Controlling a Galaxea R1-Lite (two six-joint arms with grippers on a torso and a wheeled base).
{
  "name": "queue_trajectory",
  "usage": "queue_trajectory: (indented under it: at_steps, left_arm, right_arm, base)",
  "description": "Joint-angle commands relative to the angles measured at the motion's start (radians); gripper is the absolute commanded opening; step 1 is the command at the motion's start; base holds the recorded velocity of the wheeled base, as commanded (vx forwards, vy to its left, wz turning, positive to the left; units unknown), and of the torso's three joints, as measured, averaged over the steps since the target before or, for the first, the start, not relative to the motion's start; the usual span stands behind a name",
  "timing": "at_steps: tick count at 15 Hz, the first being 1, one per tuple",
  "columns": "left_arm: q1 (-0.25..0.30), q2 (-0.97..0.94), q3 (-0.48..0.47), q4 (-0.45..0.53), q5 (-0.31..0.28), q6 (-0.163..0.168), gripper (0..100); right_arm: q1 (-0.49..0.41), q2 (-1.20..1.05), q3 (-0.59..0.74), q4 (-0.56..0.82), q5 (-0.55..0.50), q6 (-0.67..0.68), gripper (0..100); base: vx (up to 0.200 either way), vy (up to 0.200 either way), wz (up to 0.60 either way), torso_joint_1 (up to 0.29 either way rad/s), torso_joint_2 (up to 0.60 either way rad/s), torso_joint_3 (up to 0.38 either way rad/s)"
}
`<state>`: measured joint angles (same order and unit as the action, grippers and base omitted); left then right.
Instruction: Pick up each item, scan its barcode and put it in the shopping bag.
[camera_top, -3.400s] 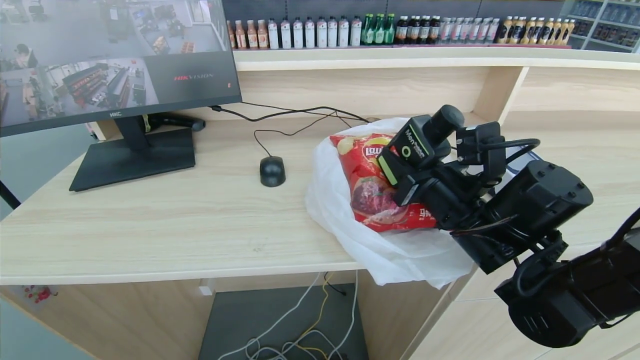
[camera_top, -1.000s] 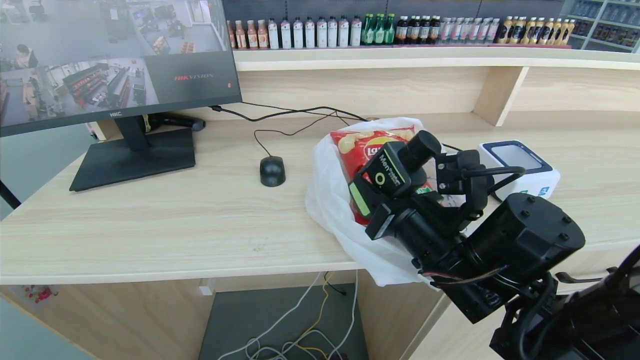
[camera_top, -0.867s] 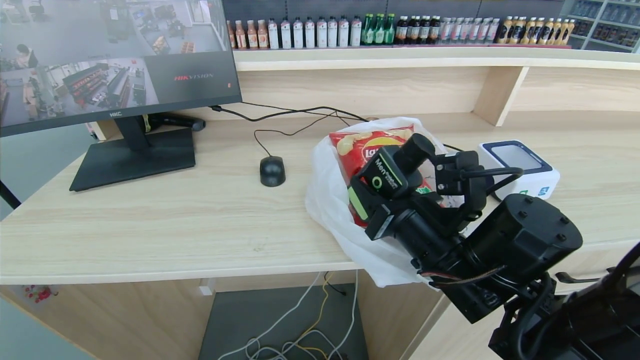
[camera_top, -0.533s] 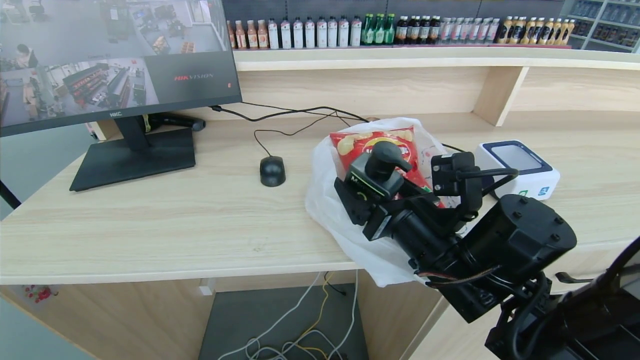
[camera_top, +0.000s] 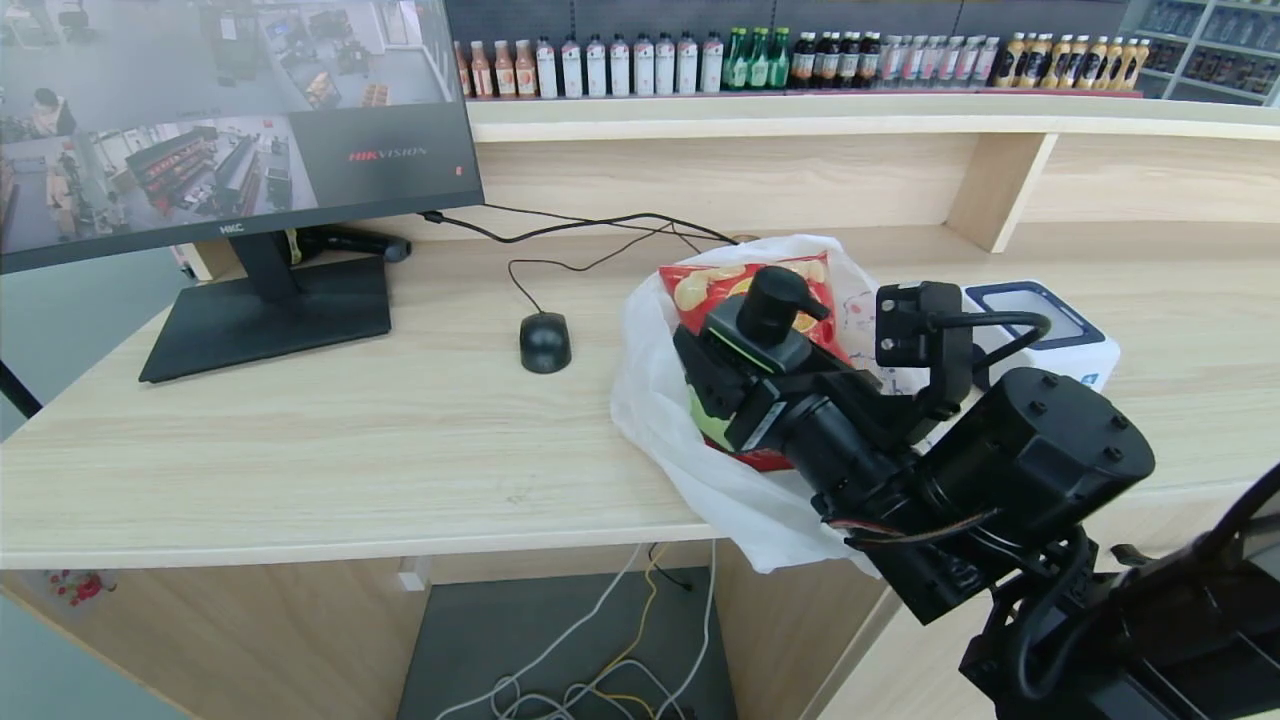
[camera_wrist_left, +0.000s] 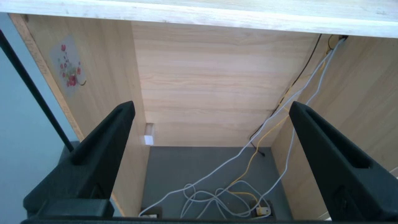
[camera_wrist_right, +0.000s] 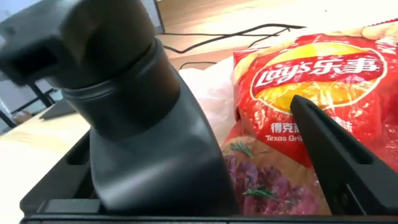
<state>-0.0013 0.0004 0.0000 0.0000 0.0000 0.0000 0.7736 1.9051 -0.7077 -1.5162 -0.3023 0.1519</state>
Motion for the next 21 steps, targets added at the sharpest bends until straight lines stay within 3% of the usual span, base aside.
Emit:
queue_trajectory:
  at_steps: [1, 4, 11, 21]
  left_arm:
    - [0.001, 0.0, 0.0, 0.0, 0.0, 0.0, 100]
    - [0.0, 0.0, 0.0, 0.0, 0.002, 0.0, 100]
    - [0.0, 0.0, 0.0, 0.0, 0.002, 0.0, 100]
    - [0.001, 0.0, 0.0, 0.0, 0.002, 0.0, 100]
  right_arm:
    - [-0.019, -0.001, -0.019, 0.013, -0.008, 0.011, 100]
    - [-0.094, 0.019, -0.064, 0.019, -0.008, 0.037, 100]
    - [-0.076, 0.037, -0.116, 0.053, -0.066, 0.063, 100]
    - [-0.08, -0.047, -0.044, 0.045, -0.069, 0.063, 100]
  base:
    - [0.0, 0.0, 0.0, 0.0, 0.0, 0.0]
    - [0.0, 0.0, 0.0, 0.0, 0.0, 0.0]
    - [0.0, 0.0, 0.0, 0.0, 0.0, 0.0]
    - [0.0, 0.0, 0.0, 0.0, 0.0, 0.0]
